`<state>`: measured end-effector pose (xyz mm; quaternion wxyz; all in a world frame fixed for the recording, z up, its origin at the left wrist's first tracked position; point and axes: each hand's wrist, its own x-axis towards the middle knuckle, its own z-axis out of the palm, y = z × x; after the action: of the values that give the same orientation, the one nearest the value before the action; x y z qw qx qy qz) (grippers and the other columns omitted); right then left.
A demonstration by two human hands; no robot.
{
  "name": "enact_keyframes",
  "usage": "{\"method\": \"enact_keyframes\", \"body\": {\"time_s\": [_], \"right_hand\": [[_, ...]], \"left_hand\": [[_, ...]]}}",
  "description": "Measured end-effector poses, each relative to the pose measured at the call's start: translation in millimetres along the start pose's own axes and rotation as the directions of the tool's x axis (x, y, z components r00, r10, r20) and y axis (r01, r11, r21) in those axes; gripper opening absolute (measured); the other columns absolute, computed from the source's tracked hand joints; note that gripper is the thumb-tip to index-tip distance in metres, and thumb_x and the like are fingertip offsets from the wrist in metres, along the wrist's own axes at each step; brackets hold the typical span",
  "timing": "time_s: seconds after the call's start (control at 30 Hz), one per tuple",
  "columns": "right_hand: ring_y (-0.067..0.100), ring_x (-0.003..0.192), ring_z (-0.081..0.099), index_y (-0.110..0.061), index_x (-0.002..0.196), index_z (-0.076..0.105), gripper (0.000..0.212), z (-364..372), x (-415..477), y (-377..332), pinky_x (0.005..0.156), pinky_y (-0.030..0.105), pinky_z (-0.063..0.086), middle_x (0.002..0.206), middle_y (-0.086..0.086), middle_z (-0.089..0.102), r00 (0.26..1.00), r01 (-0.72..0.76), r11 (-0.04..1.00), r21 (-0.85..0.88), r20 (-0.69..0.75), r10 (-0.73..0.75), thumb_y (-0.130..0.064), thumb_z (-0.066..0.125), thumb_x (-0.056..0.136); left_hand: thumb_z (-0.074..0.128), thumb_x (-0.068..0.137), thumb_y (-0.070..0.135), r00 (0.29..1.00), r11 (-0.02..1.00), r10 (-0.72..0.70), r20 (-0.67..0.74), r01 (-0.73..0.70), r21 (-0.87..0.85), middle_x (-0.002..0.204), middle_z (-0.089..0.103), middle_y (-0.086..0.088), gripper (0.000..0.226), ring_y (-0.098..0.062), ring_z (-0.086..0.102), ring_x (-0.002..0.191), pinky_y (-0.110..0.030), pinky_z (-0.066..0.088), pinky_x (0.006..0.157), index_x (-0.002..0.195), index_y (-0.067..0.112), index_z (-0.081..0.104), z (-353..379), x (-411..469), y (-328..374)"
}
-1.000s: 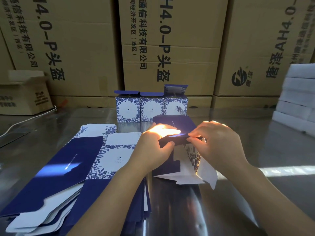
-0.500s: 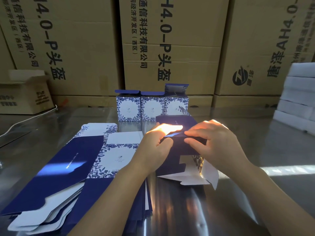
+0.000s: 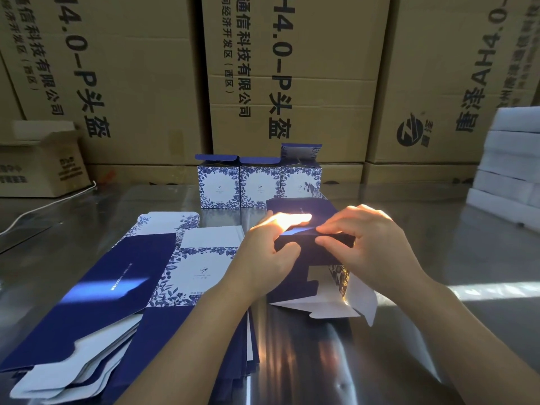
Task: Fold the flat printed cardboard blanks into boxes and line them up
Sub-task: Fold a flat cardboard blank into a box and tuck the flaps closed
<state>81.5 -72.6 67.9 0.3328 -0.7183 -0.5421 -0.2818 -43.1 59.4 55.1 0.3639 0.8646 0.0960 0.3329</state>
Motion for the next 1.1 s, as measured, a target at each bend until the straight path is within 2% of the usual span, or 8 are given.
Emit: {"method": "enact_keyframes", "body": {"time_s": [0.13,0.3,0.47,0.67,0.8,0.87,1.03,1.1], "right_hand": [[0.013,0.08,0.057,-0.025,0.089,0.076,0.018,-1,-1,0,0.074,0.027,0.041,0.087,-0.012,0.068,0.999,0.029,0.999,0.022,0.037,-0.03,-0.035,0.066,0.079],[0.003,0.081,0.053,-0.026,0.088,0.077,0.009,-3,1,-2,0.077,0.02,0.038,0.086,-0.015,0.068,0.997,0.004,0.996,0.093,0.07,-0.01,-0.029,0.075,0.08],[0.009,0.077,0.058,-0.025,0.08,0.078,0.003,-6,3,-6,0.072,0.028,0.04,0.08,-0.013,0.069,0.999,-0.001,0.998,0.065,0.051,-0.002,-0.026,0.076,0.078],[0.008,0.08,0.058,-0.026,0.086,0.078,0.007,-5,2,-5,0.073,0.026,0.041,0.083,-0.014,0.068,0.998,-0.013,0.998,0.06,0.069,0.009,-0.028,0.075,0.079],[0.005,0.083,0.06,-0.03,0.086,0.077,0.017,-7,3,-2,0.073,0.02,0.044,0.083,-0.017,0.069,0.995,-0.041,0.975,0.217,0.097,0.02,-0.036,0.062,0.086],[0.002,0.082,0.061,-0.03,0.084,0.077,0.02,-8,1,0,0.069,0.014,0.043,0.078,-0.017,0.07,0.997,-0.062,0.956,0.286,0.055,0.048,-0.035,0.059,0.089],[-0.005,0.079,0.061,-0.033,0.074,0.074,0.022,-5,1,2,0.071,0.01,0.042,0.072,-0.021,0.07,0.988,-0.144,0.917,0.373,-0.004,0.157,-0.028,0.06,0.091],[-0.004,0.078,0.062,-0.036,0.072,0.072,0.023,-3,1,1,0.072,0.014,0.044,0.072,-0.02,0.07,0.986,-0.151,0.915,0.375,-0.006,0.165,-0.029,0.06,0.091]], "left_hand": [[0.039,0.07,0.023,0.999,0.996,-0.033,0.034,0.036,-0.078,0.12,0.059,0.017,0.052,-0.014,0.047,0.122,-0.034,0.042,0.098,0.111,0.053,0.05,-1,-2,4],[0.04,0.07,0.025,0.999,0.999,-0.01,0.049,0.012,-0.051,0.093,0.058,0.018,0.044,-0.023,0.046,0.111,-0.036,0.041,0.092,0.099,0.057,0.045,1,-4,9],[0.041,0.07,0.029,0.998,1.0,-0.007,0.062,0.006,0.007,0.134,0.053,0.008,0.049,-0.018,0.04,0.131,-0.042,0.036,0.106,0.112,0.053,0.047,3,-3,7],[0.045,0.074,0.032,0.998,0.999,0.028,0.049,-0.029,0.031,0.13,0.055,0.011,0.042,-0.014,0.039,0.132,-0.042,0.036,0.106,0.107,0.058,0.044,4,-1,3],[0.054,0.085,0.043,0.996,0.987,0.087,0.008,-0.088,0.131,0.121,0.061,0.01,0.033,-0.005,0.041,0.128,-0.026,0.034,0.105,0.115,0.033,0.061,6,-1,-3],[0.059,0.088,0.036,0.989,0.978,0.147,-0.032,-0.14,0.152,0.115,0.065,0.009,0.027,0.004,0.047,0.114,-0.014,0.027,0.106,0.111,0.023,0.066,6,0,-3],[0.067,0.086,0.021,0.975,0.983,0.169,-0.143,-0.157,0.094,0.097,0.064,0.015,0.015,0.001,0.055,0.098,-0.006,0.023,0.105,0.096,0.012,0.073,8,2,-1],[0.067,0.087,0.018,0.969,0.981,0.177,-0.17,-0.161,0.107,0.095,0.065,0.011,0.013,-0.002,0.055,0.094,-0.012,0.03,0.103,0.089,0.008,0.072,11,1,0]]}}
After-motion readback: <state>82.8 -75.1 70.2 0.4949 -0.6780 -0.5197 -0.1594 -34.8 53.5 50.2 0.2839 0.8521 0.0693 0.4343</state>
